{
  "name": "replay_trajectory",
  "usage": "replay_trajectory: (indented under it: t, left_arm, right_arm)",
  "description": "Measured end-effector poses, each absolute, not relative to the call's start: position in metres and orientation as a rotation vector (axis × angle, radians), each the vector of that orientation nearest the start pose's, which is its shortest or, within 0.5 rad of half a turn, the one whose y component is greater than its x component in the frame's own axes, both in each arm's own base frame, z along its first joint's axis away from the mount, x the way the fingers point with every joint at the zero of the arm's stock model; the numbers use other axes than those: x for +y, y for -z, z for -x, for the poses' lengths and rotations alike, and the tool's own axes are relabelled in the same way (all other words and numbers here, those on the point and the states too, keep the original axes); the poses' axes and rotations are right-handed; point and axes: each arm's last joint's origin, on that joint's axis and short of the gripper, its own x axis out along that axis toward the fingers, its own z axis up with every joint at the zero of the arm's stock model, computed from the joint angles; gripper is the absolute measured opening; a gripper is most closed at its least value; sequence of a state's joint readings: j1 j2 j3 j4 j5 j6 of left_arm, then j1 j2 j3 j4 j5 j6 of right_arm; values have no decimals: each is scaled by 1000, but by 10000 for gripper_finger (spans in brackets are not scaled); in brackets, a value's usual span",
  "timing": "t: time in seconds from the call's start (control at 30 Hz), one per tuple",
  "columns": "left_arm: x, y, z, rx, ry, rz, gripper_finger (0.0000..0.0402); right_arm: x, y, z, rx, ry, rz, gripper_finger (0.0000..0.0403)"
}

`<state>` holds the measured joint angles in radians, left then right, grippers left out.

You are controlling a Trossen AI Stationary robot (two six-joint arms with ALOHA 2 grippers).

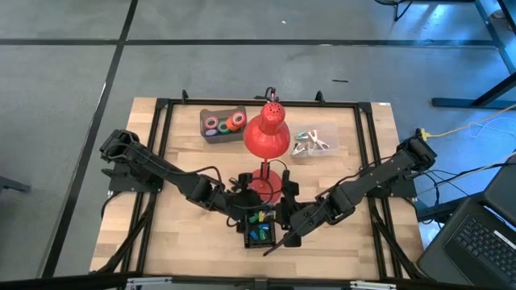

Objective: Pick and place Stapler, Stapler remover, tape
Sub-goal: Put the light blue staple remover into the transparent bin

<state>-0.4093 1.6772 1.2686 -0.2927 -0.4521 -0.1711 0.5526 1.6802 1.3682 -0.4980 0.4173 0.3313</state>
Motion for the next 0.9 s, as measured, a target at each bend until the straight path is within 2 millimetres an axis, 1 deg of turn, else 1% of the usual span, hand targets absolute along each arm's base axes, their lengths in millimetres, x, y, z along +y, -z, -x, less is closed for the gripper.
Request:
replay_trajectory:
  t: [0.17,0.2,0.47,0.53,0.63,0.67,0.77,0.9]
  left_arm:
    - [-135,-263,-342,639,-86,-130,2]
    - [-136,-262,-343,642,-77,-127,3]
    - [-136,-262,-343,646,-60,-122,5]
    - [-137,-261,-342,655,-43,-118,16]
    - [-137,-260,-340,680,-30,-124,48]
    - [-138,-259,-339,694,-33,-129,61]
    - [-140,-254,-330,775,-57,-110,98]
    - [-143,-245,-309,945,-146,-49,130]
  right_arm:
    - [182,-279,-317,726,-7,65,28]
    - [182,-280,-317,725,-6,68,16]
    - [182,-280,-317,725,-5,67,4]
    - [182,-280,-317,725,-5,66,3]
    - [180,-277,-314,754,28,86,2]
    - [178,-277,-313,762,56,87,1]
    - [172,-279,-304,814,209,94,1]
    - [166,-286,-282,892,414,108,1]
